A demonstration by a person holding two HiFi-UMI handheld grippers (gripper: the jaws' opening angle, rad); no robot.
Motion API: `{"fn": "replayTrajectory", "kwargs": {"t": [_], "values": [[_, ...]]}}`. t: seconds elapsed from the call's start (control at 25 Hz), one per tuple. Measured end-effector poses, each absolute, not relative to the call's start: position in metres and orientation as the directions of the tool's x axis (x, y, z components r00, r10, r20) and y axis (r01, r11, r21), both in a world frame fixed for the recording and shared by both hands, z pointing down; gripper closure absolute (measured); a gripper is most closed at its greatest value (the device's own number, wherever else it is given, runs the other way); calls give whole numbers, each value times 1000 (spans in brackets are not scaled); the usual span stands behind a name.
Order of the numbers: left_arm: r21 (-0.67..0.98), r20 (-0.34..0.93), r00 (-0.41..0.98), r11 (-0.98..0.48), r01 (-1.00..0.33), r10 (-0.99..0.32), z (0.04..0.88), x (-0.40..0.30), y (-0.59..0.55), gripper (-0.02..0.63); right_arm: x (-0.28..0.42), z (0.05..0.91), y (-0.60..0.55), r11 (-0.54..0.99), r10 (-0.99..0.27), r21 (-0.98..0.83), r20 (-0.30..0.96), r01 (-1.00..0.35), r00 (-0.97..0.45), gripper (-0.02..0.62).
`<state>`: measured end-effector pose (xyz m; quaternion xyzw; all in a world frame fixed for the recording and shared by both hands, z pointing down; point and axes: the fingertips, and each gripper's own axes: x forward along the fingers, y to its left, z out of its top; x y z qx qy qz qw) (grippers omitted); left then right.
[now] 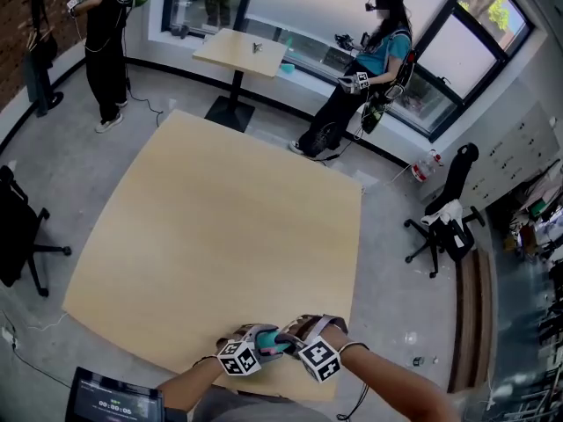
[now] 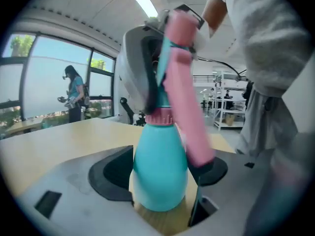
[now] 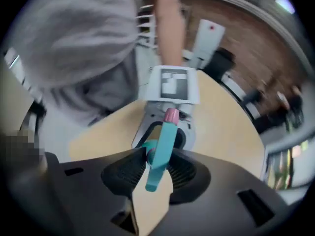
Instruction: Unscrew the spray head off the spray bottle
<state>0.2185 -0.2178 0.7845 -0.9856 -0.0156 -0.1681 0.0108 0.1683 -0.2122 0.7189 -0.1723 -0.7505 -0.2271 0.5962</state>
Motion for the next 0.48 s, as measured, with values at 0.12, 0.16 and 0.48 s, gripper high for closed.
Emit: {"fn": "replayTrajectory", "kwargs": {"t": [0.12,0.16,0.48], "values": [[-28,364,927,-994,102,85,785,218,-220,273,174,723,-216,578,-55,141,990,804,-133,463],[-24,365,930,-997,67,53,785,218,-226,274,174,720,-226,617,-82,158,987,771,-136,455],[61,360,825,-872,-486,-435,783,206,-266,275,214,635,-301,593,-418,-88,816,-800,-400,360]]}}
